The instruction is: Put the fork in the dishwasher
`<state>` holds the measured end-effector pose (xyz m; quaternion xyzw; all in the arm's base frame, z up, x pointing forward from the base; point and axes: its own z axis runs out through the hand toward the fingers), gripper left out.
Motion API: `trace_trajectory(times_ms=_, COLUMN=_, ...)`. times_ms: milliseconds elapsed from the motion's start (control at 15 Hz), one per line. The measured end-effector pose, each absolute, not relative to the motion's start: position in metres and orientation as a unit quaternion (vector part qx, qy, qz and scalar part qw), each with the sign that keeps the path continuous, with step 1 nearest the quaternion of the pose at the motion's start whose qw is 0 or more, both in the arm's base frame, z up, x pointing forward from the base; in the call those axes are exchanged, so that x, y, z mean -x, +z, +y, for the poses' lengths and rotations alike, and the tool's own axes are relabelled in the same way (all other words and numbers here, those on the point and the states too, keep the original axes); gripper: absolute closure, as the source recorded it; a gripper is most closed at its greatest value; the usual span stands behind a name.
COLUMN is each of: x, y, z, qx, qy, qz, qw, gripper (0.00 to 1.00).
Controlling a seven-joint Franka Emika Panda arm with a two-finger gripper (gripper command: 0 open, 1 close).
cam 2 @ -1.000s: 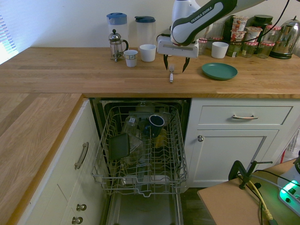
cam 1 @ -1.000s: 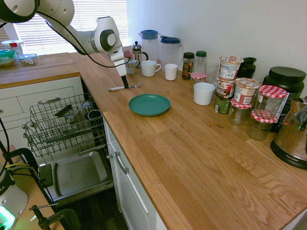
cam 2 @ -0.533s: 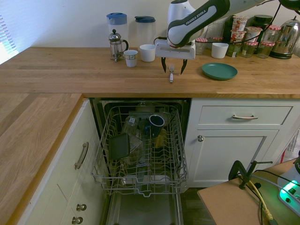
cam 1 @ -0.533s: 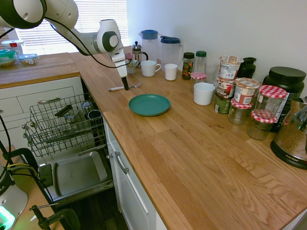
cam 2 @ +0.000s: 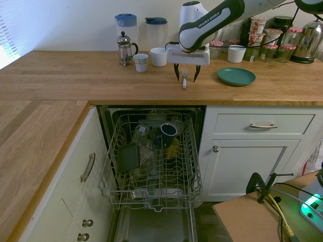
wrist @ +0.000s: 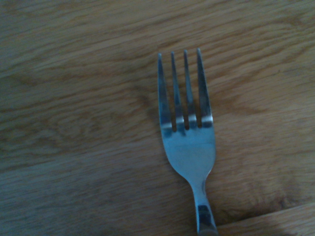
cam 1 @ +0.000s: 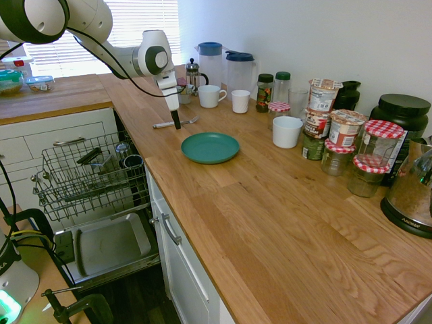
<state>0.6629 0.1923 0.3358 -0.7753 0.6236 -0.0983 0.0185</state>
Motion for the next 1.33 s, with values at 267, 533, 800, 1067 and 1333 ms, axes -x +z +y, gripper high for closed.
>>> trace_trajectory(times_ms=267, x=-0.666, y=0.336, z=0.194, qx=0.776, qy=-0.096, qz=0.623, qw=0.019, gripper=1.0)
trace_trajectory(times_ms=533, x=-0.669, y=0.336, z=0.194, qx=0.776, qy=-0.093, qz=0.623, qw=0.021, gripper=1.0)
trace_trajectory(times_ms=800, x=-0.67, y=0.336, z=0.192, qx=0.777, qy=-0.093, qz=0.623, qw=0.02, gripper=1.0)
trace_trajectory(times_ms=1067, x=-0.672, y=0.338, z=0.189, qx=0.775, qy=-0.091, qz=0.624, qw=0.029, gripper=1.0)
trace_trajectory(times_ms=1333, x=-0.665, y=0.362, z=0.176, qx=0.776, qy=-0.092, qz=0.623, qw=0.045, gripper=1.0)
